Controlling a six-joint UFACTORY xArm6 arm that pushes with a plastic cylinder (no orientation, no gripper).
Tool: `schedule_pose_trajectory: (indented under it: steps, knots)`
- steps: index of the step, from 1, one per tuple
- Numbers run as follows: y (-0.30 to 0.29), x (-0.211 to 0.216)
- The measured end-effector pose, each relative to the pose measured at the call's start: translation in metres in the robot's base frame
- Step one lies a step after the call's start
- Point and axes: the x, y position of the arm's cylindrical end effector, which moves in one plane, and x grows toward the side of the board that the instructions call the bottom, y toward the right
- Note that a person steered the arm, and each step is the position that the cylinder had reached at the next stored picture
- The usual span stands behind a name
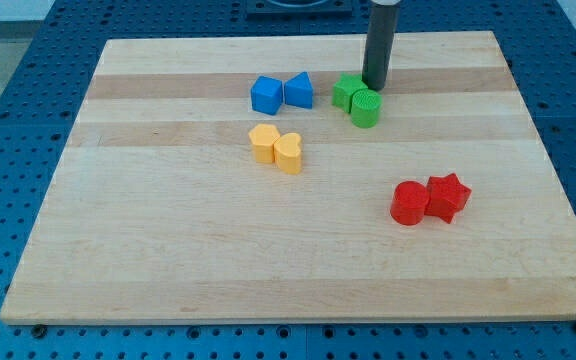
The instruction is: Slide blue cube towards yellow hexagon
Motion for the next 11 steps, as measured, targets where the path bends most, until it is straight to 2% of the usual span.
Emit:
schedule_pose_trajectory:
  steps: [3,7,10,11]
  knots:
    - [0.009,-0.010]
    - [-0.133,-0.022]
    - [-0.136,0.019]
    - [-0.136,0.020]
